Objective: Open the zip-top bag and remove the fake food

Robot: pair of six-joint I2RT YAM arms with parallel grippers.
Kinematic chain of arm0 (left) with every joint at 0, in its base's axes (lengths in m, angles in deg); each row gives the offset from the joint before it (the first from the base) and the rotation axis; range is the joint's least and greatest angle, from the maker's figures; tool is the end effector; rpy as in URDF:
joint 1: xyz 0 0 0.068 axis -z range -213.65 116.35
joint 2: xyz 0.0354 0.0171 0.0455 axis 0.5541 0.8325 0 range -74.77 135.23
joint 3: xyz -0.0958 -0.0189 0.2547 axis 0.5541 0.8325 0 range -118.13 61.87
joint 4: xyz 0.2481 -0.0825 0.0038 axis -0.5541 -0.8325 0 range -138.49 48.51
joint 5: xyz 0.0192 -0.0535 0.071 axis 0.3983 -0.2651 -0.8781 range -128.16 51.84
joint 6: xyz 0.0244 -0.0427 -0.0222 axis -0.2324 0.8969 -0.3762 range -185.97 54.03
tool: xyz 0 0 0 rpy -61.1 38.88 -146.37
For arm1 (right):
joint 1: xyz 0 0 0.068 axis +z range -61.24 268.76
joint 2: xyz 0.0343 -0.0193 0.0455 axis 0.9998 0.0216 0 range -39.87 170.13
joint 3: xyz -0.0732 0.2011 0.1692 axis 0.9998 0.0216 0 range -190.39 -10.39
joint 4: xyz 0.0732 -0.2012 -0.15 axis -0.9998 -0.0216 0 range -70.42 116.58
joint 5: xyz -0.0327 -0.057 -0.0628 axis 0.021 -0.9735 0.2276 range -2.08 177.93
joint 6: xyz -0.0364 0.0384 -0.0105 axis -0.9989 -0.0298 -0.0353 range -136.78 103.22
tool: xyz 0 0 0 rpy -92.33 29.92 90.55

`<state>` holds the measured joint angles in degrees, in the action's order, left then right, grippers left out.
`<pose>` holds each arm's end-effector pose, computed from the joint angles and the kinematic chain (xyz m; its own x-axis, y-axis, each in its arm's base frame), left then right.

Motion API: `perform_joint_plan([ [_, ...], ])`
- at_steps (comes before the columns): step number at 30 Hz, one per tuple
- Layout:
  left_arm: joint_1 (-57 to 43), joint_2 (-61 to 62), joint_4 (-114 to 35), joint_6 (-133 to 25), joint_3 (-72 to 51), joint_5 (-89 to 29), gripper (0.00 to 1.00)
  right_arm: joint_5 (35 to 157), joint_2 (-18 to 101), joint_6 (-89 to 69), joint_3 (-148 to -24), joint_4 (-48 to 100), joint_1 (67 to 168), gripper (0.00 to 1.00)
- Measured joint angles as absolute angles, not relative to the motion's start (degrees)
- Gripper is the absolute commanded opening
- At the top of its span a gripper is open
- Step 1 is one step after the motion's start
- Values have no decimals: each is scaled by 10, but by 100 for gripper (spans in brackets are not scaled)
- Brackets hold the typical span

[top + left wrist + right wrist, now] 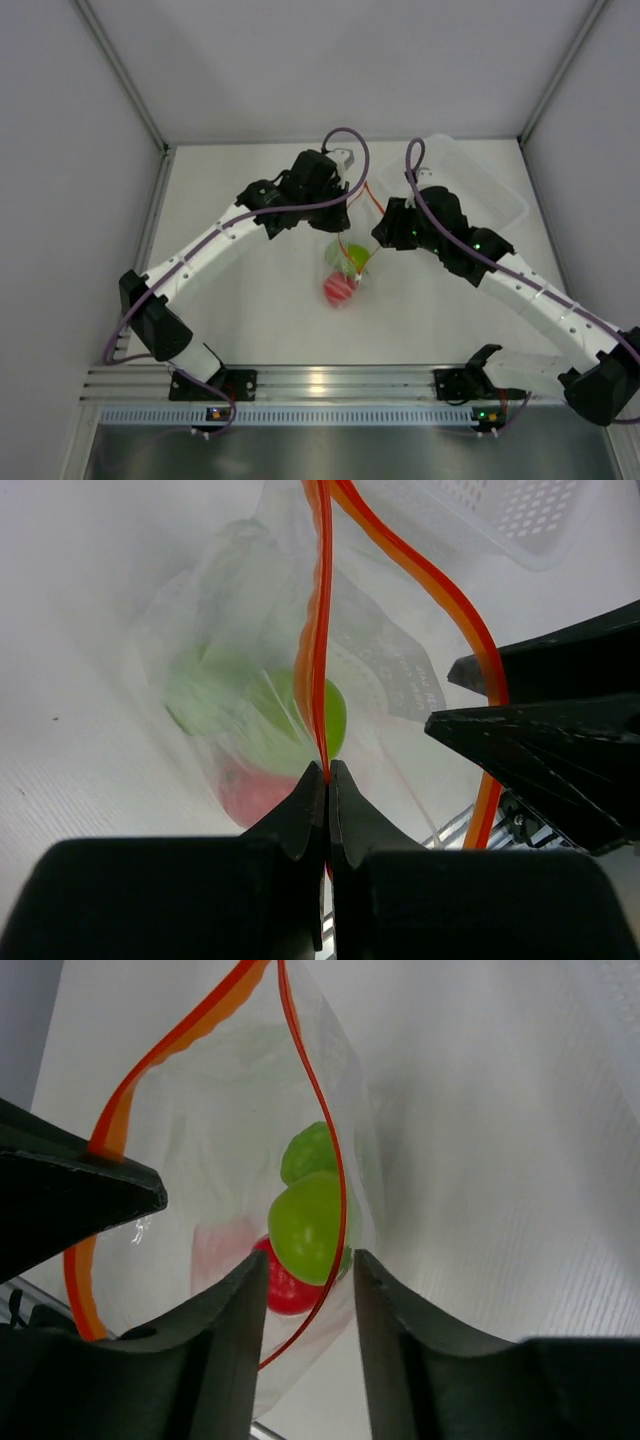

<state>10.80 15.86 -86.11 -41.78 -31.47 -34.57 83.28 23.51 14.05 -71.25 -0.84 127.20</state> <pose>0.2457 -0.2442 0.3758 -0.7350 0.1483 -0.6616 0.4726 0.8118 -0.3431 0.1928 0.1493 0.3440 -0.6250 0.1560 -0.7648 -0.2845 0.8669 0.4093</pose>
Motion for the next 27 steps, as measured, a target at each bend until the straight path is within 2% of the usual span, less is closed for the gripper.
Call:
perform_joint_plan([
  [1, 109, 159, -861, -416, -315, -347, 0, 832, 245, 139, -713, -9, 1272, 29],
  [3, 111, 159, -861, -411, -315, -352, 0, 826, 257, 137, -712, -10, 1272, 21],
  [4, 111, 159, -861, -409, -315, -357, 0, 819, 260, 136, -712, -11, 1272, 11],
  [6, 112, 158, -861, -405, -314, -380, 0, 808, 259, 129, -712, -14, 1267, 1],
  [7, 112, 158, -861, -404, -314, -394, 0, 802, 258, 126, -712, -15, 1262, 0],
  [12, 102, 135, -857, -404, -290, -471, 0, 785, 231, 113, -668, -15, 1205, 0],
  [20, 61, 104, -843, -398, -268, -433, 0, 840, 199, 114, -617, 26, 1166, 0],
  [22, 58, 104, -843, -396, -267, -412, 0, 851, 197, 113, -614, 29, 1159, 7],
  [24, 53, 105, -840, -394, -267, -381, 0, 859, 197, 107, -614, 27, 1154, 20],
  [27, 55, 110, -836, -387, -267, -358, 0, 871, 190, 97, -614, 16, 1145, 29],
])
